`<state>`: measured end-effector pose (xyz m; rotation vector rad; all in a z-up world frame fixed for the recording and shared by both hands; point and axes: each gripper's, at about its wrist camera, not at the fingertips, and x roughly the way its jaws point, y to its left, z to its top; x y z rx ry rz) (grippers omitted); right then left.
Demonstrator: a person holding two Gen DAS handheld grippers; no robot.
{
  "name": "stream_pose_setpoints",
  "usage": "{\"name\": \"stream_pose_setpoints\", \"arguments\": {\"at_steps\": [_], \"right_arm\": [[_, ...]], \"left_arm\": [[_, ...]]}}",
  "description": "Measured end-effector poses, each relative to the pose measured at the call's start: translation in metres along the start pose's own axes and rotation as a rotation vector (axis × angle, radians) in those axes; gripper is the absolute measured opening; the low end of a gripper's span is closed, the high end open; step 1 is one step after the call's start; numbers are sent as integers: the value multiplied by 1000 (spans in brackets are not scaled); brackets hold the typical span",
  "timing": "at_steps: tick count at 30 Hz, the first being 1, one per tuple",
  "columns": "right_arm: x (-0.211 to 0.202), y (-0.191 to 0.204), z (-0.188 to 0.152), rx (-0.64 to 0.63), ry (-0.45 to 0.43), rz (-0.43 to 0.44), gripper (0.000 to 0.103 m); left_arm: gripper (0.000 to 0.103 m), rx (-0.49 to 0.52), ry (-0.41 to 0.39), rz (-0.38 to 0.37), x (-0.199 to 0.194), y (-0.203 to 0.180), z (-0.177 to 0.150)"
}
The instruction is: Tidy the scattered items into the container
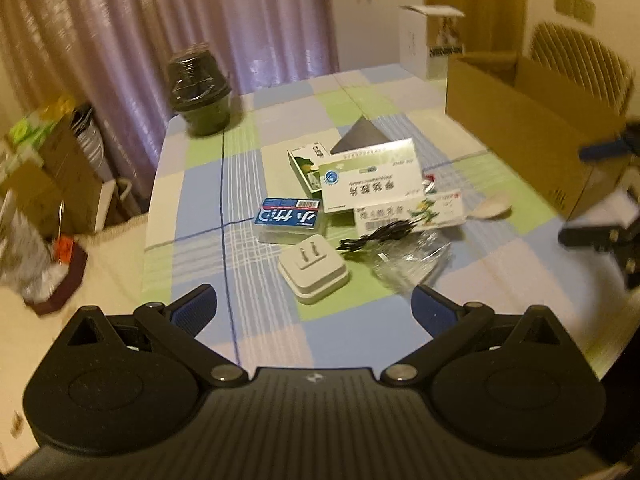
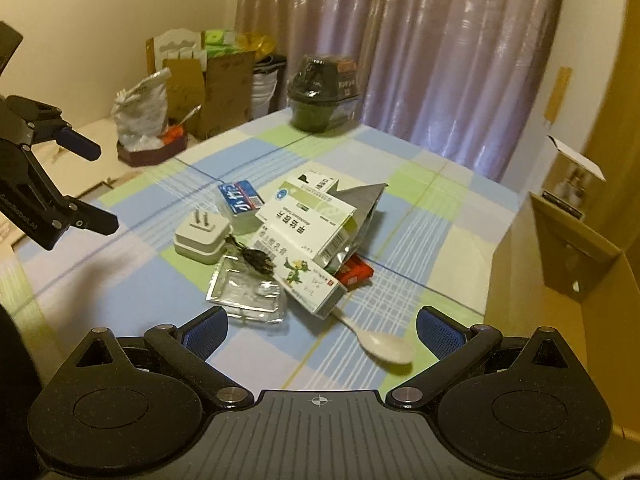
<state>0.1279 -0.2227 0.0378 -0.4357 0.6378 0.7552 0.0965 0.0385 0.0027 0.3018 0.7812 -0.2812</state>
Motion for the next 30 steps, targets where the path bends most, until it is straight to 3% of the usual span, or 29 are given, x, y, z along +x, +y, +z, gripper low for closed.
{"name": "stream_pose_setpoints", "arguments": {"at_steps": [5,9,13,19,24,30], "right_arm": [[35,-12,0,0,44,-23,103],[41,-27,0,55,30,-27,103],[45,-29,-3,-7,43,-55,103],[50,-30,-15,-120,55,-87,103],[52,-27,-23,-176,45,-86,103],[53,-27,-23,-168,34,-49,103]], "left_arm": [[102,-39,71,-60,33,1,7],[102,-95,112,-102,58,-19,16],[102,-154,154,-102,87,-43,21],[102,-396,165,-97,123,-59,24],[101,-399,169,-56,145,-76,29],[79,-353,175,-82,150,-79,25]]}}
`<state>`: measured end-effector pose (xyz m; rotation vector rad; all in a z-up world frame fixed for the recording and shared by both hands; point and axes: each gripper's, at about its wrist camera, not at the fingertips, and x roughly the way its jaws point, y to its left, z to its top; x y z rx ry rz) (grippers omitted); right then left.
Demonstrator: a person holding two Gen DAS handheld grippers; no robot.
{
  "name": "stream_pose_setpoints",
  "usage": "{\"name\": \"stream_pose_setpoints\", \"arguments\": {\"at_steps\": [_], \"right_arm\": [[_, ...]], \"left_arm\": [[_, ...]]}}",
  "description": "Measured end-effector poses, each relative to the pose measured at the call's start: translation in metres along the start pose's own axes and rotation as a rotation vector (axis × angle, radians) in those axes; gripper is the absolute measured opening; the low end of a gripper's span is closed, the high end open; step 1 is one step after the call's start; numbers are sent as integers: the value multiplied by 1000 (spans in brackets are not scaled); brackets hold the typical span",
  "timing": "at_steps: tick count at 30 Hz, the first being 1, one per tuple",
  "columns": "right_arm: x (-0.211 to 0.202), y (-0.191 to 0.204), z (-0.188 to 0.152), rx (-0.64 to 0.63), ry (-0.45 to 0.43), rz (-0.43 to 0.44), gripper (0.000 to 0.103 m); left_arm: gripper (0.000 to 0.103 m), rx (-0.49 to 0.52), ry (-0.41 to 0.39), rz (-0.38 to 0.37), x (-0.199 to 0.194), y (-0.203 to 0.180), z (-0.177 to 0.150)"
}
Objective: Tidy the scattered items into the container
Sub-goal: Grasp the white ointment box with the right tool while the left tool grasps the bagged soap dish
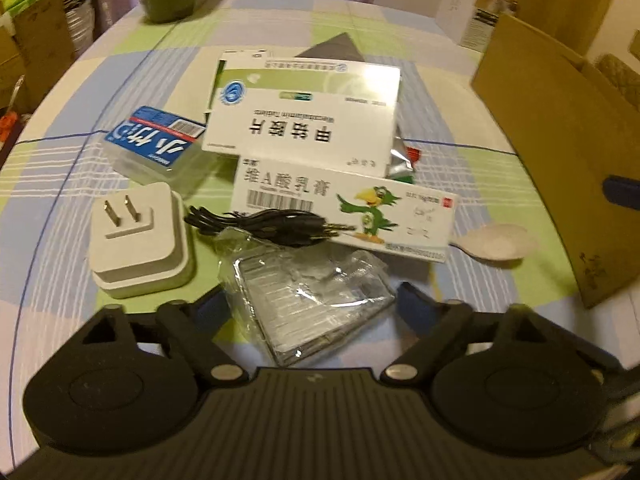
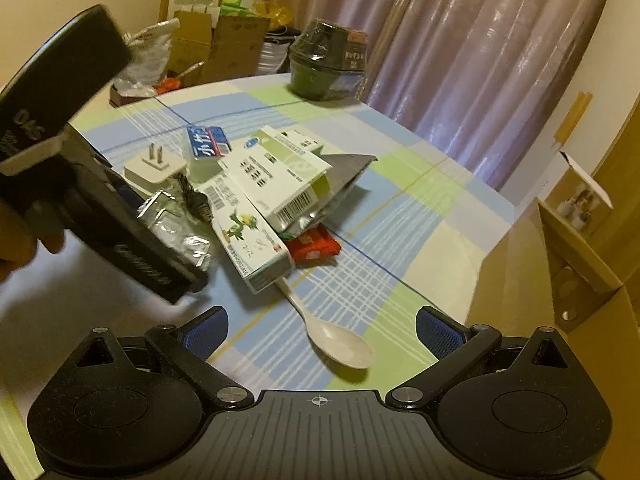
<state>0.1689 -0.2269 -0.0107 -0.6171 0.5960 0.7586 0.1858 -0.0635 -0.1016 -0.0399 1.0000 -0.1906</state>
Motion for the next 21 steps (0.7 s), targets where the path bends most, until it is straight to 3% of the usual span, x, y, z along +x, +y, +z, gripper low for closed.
{"name": "stream_pose_setpoints", "arguments": {"at_steps": [7,10,15,17,21], "right_arm": [[5,8,7,1,-10,47,103],[14,15,8,0,2,74,103],[28,21,9,0,21,133,103],[35,21,11,-6,25,157,103],[52,21,19,-23,21,209,103]], "left_arm": [[80,125,80,19,-29,28,-9],[88,51,79,42,-41,44,-14],[93,-54,39,86,-45,43,-17],[91,-84,45,103,-40,42,-17],[75,-5,63,87,-37,39,-15]]}}
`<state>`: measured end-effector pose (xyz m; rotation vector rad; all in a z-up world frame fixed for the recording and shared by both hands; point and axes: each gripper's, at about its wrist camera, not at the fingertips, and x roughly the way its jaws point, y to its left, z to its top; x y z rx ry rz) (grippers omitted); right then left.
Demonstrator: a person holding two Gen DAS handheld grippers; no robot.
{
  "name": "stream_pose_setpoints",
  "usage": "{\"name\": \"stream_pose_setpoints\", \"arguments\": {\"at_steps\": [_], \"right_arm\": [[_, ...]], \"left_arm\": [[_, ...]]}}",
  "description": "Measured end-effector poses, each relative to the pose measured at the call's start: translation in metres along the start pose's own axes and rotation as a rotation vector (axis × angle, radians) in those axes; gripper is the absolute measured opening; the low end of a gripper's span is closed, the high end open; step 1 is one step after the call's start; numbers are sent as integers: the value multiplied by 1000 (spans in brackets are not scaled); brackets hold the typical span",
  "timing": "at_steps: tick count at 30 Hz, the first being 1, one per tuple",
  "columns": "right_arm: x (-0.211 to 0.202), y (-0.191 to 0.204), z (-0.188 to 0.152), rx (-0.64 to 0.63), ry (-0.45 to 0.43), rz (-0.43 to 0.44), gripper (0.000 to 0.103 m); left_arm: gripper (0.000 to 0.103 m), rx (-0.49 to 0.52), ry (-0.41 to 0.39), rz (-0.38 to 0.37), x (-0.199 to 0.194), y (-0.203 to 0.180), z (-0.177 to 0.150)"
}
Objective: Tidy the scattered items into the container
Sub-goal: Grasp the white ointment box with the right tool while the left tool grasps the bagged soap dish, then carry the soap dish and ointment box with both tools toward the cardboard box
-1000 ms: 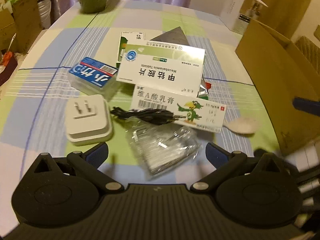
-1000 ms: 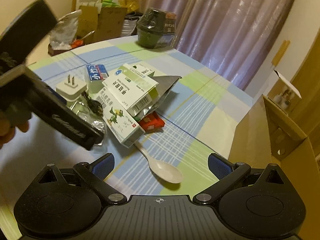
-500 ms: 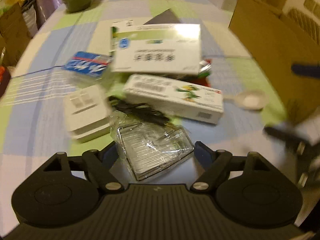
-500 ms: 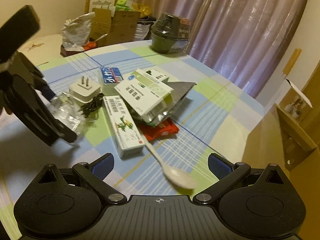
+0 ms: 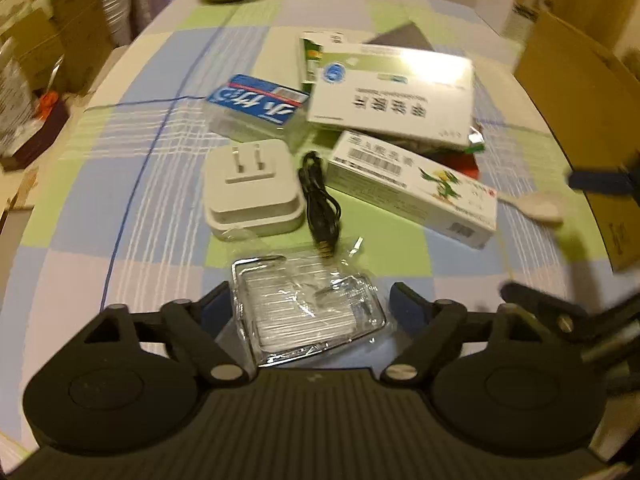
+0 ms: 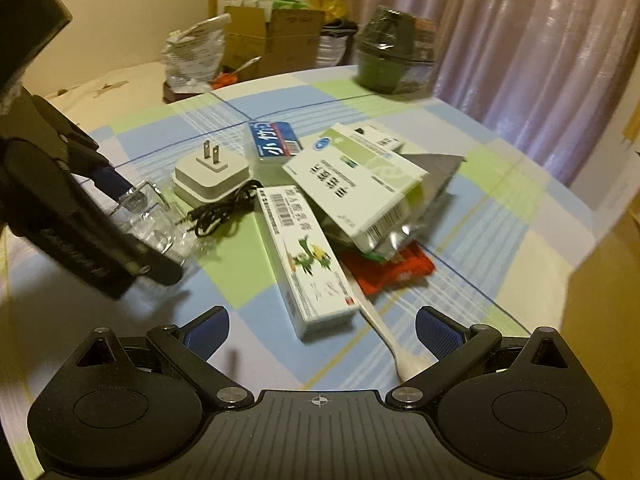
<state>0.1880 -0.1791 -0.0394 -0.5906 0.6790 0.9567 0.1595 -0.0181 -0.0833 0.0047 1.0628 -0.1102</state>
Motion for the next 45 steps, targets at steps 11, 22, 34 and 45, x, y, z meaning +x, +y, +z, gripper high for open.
{"name": "stream_pose_setpoints", "arguments": {"at_steps": [11,22,34,45], "right_arm": [[41,-12,16,63,88,106,43],[-20,20,-28,181,173,44,42],[-17,21,-22,151,111,43,76],[-1,18,-18,131,129,50,75]], "left_arm": [[72,143,49,-172,-4,22,-2],[85,136,24,-69,-16,12,-4],[68,246,60,-69,-17,-3,-13],[77,243,71,-49,-12,-9,-22]]}}
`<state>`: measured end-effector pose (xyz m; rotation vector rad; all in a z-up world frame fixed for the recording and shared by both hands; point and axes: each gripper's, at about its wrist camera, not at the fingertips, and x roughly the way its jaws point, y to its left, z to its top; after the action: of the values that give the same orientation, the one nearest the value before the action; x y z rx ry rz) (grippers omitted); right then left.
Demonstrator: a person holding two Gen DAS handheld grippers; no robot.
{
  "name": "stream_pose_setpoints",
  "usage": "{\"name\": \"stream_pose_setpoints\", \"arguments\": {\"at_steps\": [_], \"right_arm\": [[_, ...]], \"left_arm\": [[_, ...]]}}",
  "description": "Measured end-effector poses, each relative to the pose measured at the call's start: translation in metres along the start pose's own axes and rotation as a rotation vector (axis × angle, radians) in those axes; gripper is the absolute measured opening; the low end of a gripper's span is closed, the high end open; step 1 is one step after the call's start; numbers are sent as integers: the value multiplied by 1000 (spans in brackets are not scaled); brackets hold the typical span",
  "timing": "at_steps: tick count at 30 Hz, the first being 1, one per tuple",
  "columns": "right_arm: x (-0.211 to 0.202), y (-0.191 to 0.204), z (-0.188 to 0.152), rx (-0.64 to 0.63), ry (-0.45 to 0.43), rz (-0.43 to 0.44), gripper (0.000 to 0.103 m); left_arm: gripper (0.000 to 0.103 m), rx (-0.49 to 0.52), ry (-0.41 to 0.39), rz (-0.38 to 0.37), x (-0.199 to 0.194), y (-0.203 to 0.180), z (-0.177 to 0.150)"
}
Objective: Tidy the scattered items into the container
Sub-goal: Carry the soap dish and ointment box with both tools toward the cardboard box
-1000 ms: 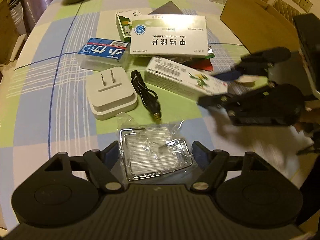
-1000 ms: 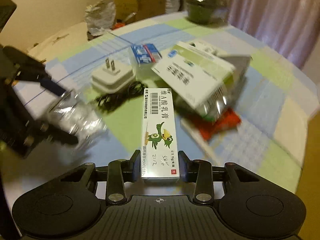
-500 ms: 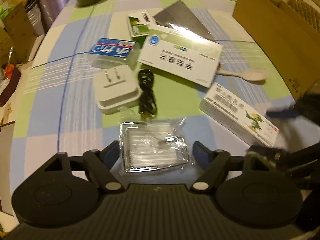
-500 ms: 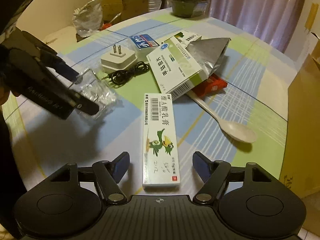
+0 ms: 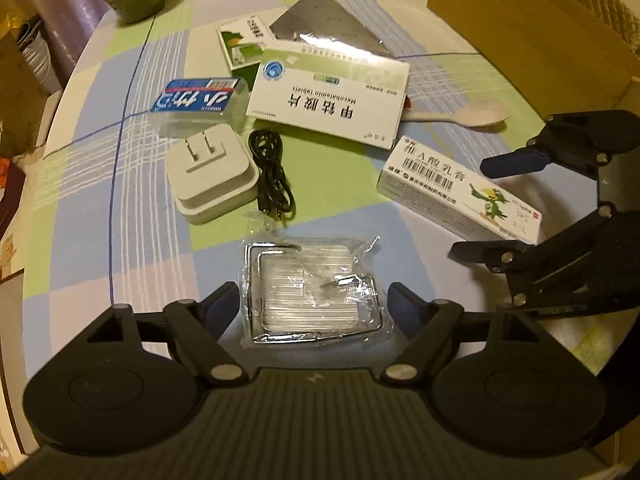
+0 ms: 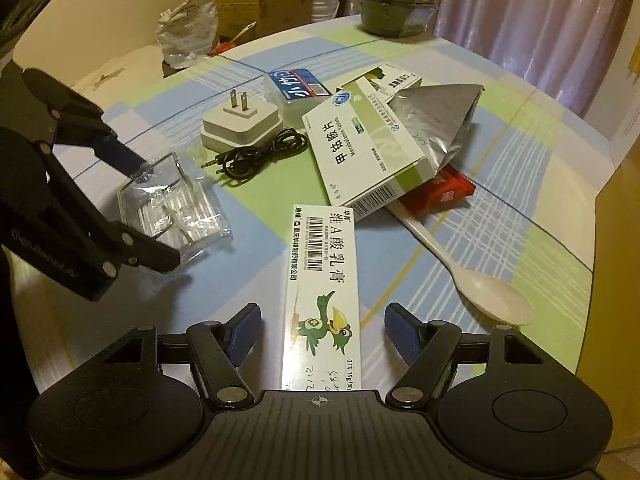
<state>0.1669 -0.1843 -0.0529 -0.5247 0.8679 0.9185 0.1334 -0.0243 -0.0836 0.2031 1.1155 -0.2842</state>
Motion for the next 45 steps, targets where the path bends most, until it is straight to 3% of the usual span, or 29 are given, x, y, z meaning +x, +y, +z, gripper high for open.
{"name": "stream_pose_setpoints", "arguments": {"at_steps": [2,4,8,10,13,32,45], "right_arm": [[0,0,1,-6,1,6,75],[2,0,2,-9,4,10,75],[6,0,7,2,6,21,75],[9,0,9,15,18,30,53],[9,-1,10,41,28,24,41],[-79,6,-8,243,-66,-71,41],[-139,15,-22,265,-119,-128,41]], "left_arm": [[76,-2,11,8,2,-1,0],[67,-6,12,9,2,0,1],[65,-22,13,-8,-3,4,4],[65,-21,14,-12,-6,5,3],[65,-29,13,-23,-10,6,1],[65,-61,-35,-46,-61,-14,-15],[65,-76,-101,-62,-110,-45,-23]]}}
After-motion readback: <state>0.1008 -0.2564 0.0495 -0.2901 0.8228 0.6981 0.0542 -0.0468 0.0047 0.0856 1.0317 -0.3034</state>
